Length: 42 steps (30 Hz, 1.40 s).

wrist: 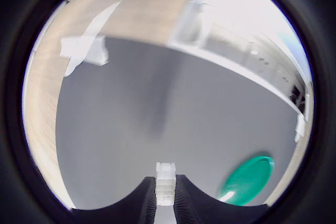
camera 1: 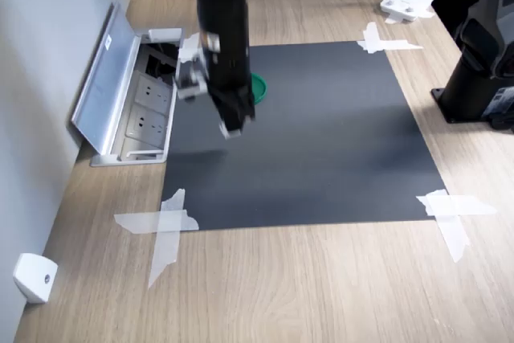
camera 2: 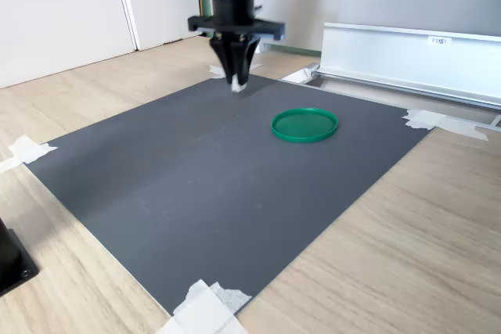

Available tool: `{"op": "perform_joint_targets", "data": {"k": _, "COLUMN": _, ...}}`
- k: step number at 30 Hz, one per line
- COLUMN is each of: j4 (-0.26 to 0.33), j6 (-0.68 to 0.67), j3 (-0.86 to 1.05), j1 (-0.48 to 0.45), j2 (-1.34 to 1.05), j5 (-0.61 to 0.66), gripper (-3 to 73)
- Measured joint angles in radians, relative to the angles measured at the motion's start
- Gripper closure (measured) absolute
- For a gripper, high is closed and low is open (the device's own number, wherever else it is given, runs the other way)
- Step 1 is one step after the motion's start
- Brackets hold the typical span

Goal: Grasp a white terminal and put it on the green lid.

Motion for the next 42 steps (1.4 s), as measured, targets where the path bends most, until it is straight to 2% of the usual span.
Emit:
{"op": "perform_joint_targets", "data": {"k": 6, "j4": -0.039, "j6": -0.053, "j3": 0.000, "j1": -0.119, "j2": -0.048, "j5": 0.061, "gripper": 57.8}}
{"op": "perform_joint_targets", "data": {"k": 12, "j4": -0.074, "j6": -0.093, "j3": 0.023, "j1": -0.181, "j2": -0.050, "j5": 0.076, "gripper": 57.8}}
{"op": "perform_joint_targets", "data": {"k": 20, "j4": -0.100, "j6": -0.100, "j3": 0.141, "j1": -0.191, "j2": -0.045, "j5": -0.023, "gripper": 57.8}}
{"op": "perform_joint_targets", "data": {"k": 26, "j4": -0.132, "j6": -0.077, "j3": 0.159, "j1": -0.191, "j2": -0.041, "j5": -0.098, "gripper": 57.8}}
{"op": "perform_joint_targets", "data": {"k": 34, "j4": -0.157, "j6": -0.048, "j3": 0.159, "j1": -0.191, "j2": -0.007, "j5": -0.111, "gripper": 57.8}}
{"op": "perform_joint_targets", "data": {"k": 39, "j4": -0.162, "j6": -0.072, "j3": 0.159, "j1": -0.191, "j2": -0.001, "j5": -0.119, "gripper": 52.3}}
{"op": "perform_joint_targets", "data": {"k": 42, "j4": -0.162, "j6": -0.101, "j3": 0.159, "j1": -0.191, "j2": 0.000, "j5": -0.120, "gripper": 41.2}}
